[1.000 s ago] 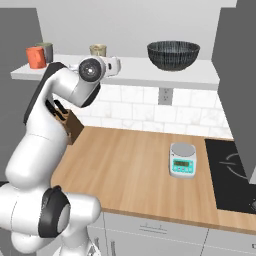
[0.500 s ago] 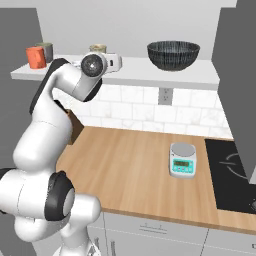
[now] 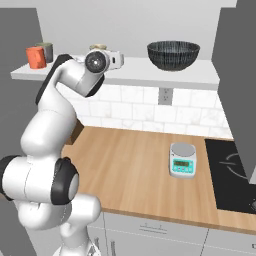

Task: Gather all objects into one cabinet and sort the glasses and bowls to opposite sides.

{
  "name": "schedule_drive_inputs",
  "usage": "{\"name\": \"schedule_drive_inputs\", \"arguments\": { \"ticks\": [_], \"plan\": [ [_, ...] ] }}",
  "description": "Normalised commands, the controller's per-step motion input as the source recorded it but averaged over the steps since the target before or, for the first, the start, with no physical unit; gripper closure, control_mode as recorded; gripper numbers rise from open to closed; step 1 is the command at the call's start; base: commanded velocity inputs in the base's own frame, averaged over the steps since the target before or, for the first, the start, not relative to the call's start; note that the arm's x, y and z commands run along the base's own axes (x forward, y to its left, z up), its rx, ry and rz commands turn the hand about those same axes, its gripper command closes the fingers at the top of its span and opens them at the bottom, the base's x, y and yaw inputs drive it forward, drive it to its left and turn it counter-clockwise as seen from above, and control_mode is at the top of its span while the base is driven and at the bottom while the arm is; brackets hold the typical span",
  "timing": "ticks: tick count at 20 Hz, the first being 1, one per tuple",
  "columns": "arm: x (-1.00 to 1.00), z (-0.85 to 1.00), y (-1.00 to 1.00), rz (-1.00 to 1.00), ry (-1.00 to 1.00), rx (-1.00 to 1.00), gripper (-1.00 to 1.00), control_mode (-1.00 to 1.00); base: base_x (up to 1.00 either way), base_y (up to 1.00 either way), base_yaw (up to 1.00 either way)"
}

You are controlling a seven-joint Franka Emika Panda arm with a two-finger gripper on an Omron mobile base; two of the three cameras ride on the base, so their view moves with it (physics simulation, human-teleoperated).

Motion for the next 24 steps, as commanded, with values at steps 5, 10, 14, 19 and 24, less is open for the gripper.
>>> {"name": "schedule_drive_inputs", "arguments": {
  "ticks": [5,10,14,19,24],
  "plan": [
    [0.17,0.00,0.13,0.00,0.00,0.00,-1.00,-1.00,0.00,0.00,0.00],
    [0.09,0.00,0.09,0.00,0.00,0.00,-1.00,-1.00,0.00,0.00,0.00],
    [0.09,0.00,0.09,0.00,0.00,0.00,-1.00,-1.00,0.00,0.00,0.00],
    [0.01,0.00,0.02,0.00,0.00,0.00,-1.00,-1.00,0.00,0.00,0.00],
    [0.00,0.00,0.02,0.00,0.01,0.00,-1.00,-1.00,0.00,0.00,0.00]
  ]
}}
